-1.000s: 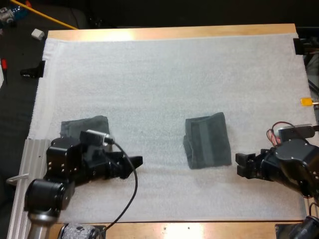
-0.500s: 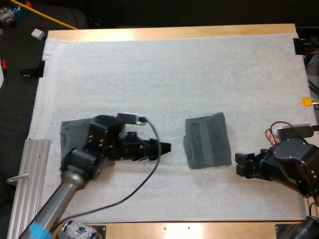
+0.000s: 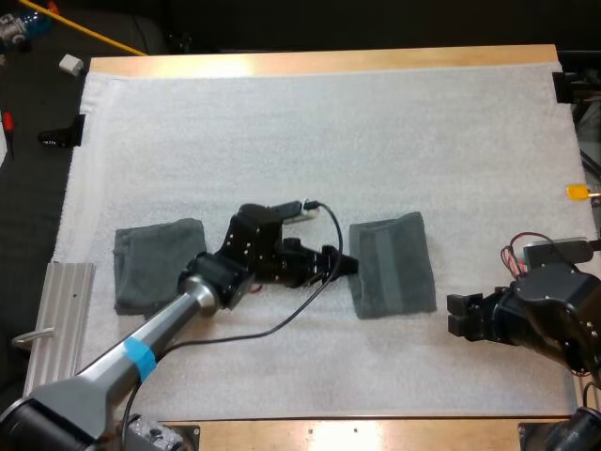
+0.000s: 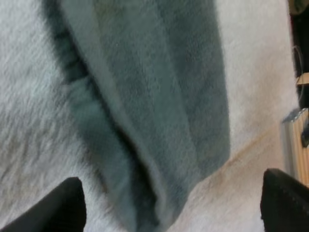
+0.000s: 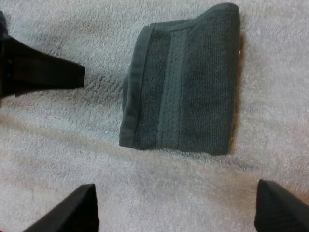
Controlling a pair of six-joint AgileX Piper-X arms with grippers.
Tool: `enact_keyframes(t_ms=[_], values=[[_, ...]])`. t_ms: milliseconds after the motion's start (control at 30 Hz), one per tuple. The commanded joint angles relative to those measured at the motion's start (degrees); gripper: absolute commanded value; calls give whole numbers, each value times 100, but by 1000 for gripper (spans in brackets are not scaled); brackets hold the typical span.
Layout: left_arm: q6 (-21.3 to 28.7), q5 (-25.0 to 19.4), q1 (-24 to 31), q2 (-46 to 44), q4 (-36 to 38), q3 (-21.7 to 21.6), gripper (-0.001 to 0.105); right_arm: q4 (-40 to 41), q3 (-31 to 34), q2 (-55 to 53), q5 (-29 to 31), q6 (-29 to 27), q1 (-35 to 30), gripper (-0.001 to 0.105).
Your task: Pick towel from pile, fold and stack
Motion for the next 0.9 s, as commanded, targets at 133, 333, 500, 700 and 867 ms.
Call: enact_keyframes(t_ms=[133,333,500,700,867], values=[[-261,64,20,738,-228,-438,72,77,-34,-22,20,-20,5,65],[-367,114,26,1165,-188,-592,71,142,-32,-20,24,-15,3,65],[-480,168,19,1301,-172,-573,71,175,-33,-10,24,-10,-1,65],[-587,157,-54,1348,-115,-614,71,160,-26,-18,30,-30,2,65],[-639,128,-87,1466,-68,-718,71,167,-24,-25,18,-28,3,65]])
